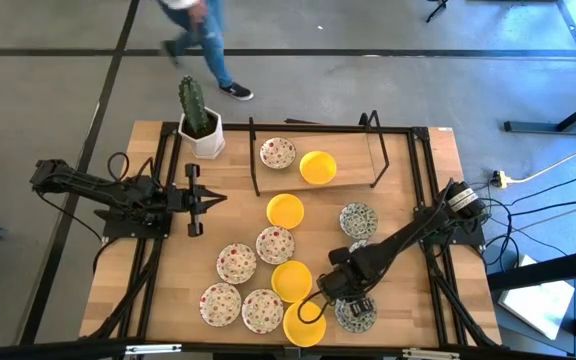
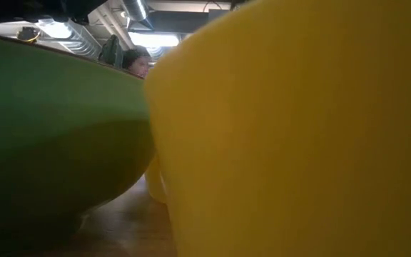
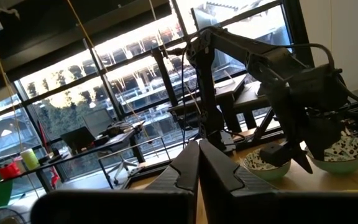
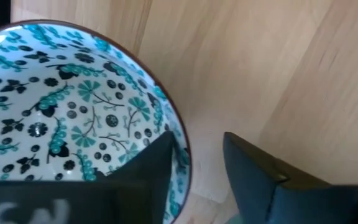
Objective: Pick & Place Mini bowls
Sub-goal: Put the blue patterned bowl on the shelf
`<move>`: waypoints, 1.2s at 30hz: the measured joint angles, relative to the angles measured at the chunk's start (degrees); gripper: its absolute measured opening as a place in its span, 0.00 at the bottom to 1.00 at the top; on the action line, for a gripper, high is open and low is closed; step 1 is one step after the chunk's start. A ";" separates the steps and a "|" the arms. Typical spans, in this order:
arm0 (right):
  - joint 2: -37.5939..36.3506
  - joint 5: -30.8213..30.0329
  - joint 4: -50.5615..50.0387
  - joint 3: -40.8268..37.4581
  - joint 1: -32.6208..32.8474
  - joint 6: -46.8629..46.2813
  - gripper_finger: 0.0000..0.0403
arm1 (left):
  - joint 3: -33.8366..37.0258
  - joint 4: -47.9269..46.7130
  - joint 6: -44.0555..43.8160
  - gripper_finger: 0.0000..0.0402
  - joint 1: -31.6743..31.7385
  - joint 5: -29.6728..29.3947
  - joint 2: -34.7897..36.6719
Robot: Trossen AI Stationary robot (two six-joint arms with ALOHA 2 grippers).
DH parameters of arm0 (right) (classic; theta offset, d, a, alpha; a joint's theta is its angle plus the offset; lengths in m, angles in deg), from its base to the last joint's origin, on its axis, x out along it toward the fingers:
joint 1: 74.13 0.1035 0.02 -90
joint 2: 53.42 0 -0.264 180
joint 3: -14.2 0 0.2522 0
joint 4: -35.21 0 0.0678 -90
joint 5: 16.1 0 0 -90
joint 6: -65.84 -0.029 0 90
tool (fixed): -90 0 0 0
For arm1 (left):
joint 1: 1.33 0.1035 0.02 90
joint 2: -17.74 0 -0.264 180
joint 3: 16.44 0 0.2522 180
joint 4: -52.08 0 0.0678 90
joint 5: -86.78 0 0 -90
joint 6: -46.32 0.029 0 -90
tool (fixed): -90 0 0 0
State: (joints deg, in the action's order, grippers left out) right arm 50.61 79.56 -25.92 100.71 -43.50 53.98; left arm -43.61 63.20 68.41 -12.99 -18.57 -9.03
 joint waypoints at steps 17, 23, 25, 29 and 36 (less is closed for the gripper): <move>-0.99 2.69 -0.13 0.03 -0.04 -1.85 0.07 | 0.00 -0.04 -0.53 0.01 0.00 0.00 0.02; -7.83 0.27 -0.86 1.64 -0.08 -2.06 0.04 | 0.00 -0.06 -0.53 0.02 0.00 0.00 0.02; -11.13 -2.86 -0.92 1.73 -0.39 -1.42 0.05 | 0.00 -0.21 -0.68 0.02 0.00 0.00 0.02; -17.97 -9.69 -1.06 1.71 -2.82 -1.45 0.03 | 0.02 -0.31 -1.18 0.01 0.00 0.00 0.02; -28.96 -20.56 -1.41 1.73 -11.34 -1.61 0.03 | 0.00 -0.29 -0.47 0.02 0.00 0.00 0.02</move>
State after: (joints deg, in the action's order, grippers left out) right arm 21.65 59.00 -27.33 102.44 -54.85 52.37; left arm -43.61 62.92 67.94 -12.99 -18.57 -9.00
